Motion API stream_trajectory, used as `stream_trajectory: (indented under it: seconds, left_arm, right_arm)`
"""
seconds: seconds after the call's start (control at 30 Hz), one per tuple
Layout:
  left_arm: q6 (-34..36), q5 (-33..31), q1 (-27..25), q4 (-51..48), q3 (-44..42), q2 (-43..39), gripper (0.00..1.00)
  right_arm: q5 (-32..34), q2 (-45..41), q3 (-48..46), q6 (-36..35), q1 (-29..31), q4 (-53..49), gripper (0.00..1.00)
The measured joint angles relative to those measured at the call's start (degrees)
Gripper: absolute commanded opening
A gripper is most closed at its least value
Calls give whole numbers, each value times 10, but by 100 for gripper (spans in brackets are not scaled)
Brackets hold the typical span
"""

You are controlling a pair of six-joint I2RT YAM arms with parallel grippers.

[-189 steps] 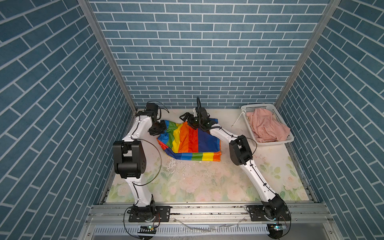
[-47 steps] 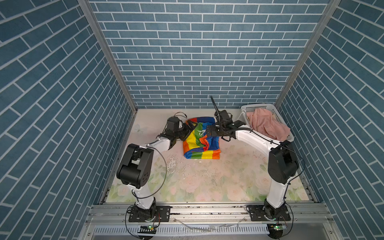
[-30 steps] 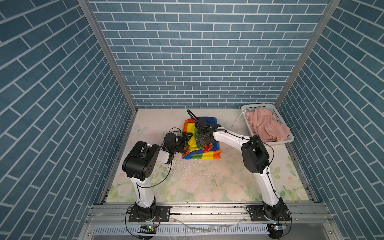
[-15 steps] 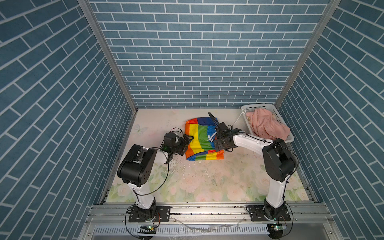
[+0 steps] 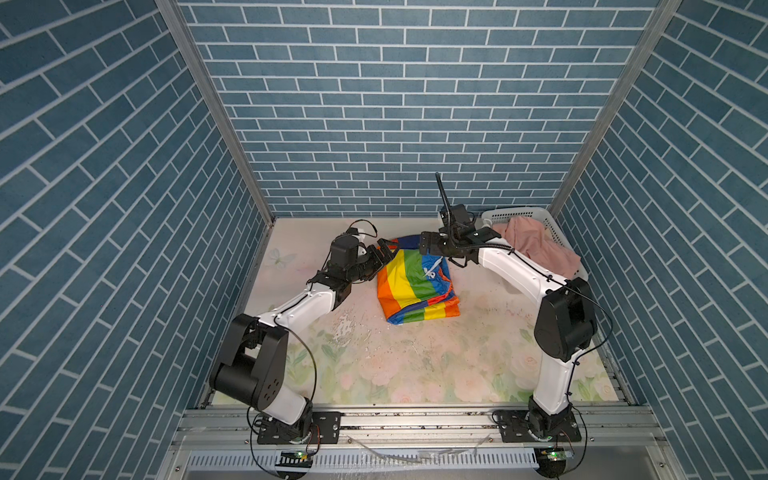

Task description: Fold and stack the shorts

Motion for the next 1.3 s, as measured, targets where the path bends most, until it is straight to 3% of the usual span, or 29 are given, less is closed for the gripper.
stream_trajectory:
  seconds: [0.27,0.4,0.67,0.8,1.0,1.17,1.3]
  left_arm:
    - [-61,-30,-40,75,-78,72,100]
    - [-66,-37,-52,86,-94,105,99]
    - [-39,-35,-57,90,-105,139,99]
    - [36,-46,-57,3,-60,131,100]
    - [214,-125,-54,-206,84,74,100]
    - [274,-134,-28,-262,118,48,99]
    - [290,-122,-10,-298,128,81,100]
  right_arm:
    - [-122,152,50,100,-26,110,99]
    - [-161,195,39,101,-44,136,98]
    - [-220,193,31,74,-89,160,98]
    - [-232,141,-15,53,-99,158,98]
    - [-232,-32,-156,36,-94,177,99]
    - [-236,-125,-294,53,-67,254,99]
    - [-237,-116,-351,63,-40,269,98]
